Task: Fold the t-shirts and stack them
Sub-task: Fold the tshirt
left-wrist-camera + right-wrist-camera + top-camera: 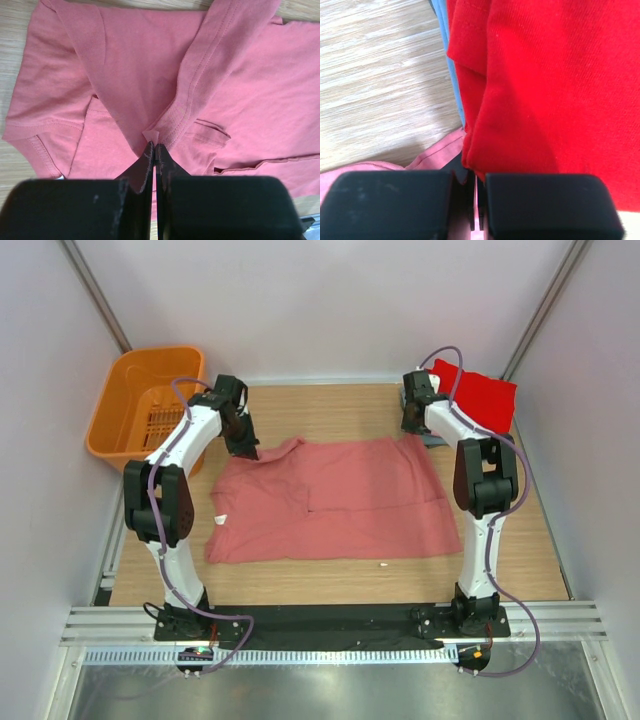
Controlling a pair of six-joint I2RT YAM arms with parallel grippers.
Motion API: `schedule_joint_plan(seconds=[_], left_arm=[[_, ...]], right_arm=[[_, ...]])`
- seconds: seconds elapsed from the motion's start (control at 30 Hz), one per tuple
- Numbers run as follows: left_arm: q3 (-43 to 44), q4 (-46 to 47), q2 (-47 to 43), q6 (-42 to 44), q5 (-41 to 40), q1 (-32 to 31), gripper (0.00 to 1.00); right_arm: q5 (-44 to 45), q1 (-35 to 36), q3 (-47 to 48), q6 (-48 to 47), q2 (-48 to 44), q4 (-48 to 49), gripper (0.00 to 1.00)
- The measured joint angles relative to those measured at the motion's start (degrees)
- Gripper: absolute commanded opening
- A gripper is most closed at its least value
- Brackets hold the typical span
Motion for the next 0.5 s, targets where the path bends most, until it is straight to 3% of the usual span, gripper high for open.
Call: schedule_joint_plan(seconds=[0.2, 0.5], left_arm=[[-0.07, -0.17, -0.31, 0.11, -0.68, 0.00, 0.00], [-1.42, -1.68, -7.32, 0.61, -4.24, 0.00, 0.00]], right_arm=[[0.20, 0.00, -0.98, -0.39, -0.72, 0.00, 0.01], [2.47, 0.00, -11.41, -0.94, -11.50, 0.07, 0.01]])
